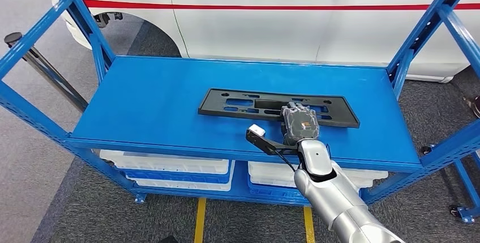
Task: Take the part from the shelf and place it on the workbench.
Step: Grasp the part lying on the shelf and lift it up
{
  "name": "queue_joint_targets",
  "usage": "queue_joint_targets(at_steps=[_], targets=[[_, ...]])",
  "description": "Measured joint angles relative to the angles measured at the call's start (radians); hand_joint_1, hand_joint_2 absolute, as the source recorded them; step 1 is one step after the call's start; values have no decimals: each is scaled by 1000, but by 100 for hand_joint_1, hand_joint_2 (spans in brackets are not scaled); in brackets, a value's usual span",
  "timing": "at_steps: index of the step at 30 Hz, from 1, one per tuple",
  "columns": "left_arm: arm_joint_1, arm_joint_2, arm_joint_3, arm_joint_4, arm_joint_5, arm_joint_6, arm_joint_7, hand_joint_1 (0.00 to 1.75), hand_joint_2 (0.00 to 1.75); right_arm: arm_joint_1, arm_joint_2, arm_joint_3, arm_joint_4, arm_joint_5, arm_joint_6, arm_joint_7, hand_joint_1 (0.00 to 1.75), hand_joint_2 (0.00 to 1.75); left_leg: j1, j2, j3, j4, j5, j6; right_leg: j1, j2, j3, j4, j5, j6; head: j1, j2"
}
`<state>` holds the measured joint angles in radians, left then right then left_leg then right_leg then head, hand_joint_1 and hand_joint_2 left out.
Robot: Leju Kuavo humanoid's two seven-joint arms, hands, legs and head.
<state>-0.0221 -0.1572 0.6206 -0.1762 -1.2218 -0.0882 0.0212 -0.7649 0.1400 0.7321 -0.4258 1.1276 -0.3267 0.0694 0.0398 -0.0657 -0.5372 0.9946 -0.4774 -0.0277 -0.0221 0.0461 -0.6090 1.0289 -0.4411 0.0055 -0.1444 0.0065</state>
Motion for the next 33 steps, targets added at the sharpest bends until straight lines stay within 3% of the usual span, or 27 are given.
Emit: queue_joint_targets(at_steps=[13,17,33], targets=[[-1,0,12,0,24,-15,-16,0,0,-5,0,0,3,7,1,-19,175,175,0,0,1,0,0,0,0,0,1,0,0,0,0,0],[-1,0,18,0,28,-17,-31,0,175,-8,0,0,3,9,1,-22,175,175,0,0,1,0,0,0,0,0,1,0,0,0,0,0],[0,0,86,0,94,-21,-46,0,175,-3,-12,-13,3,11,-15,-29,175,175,0,0,2,2,0,0,0,0,3,0,0,1,0,0]])
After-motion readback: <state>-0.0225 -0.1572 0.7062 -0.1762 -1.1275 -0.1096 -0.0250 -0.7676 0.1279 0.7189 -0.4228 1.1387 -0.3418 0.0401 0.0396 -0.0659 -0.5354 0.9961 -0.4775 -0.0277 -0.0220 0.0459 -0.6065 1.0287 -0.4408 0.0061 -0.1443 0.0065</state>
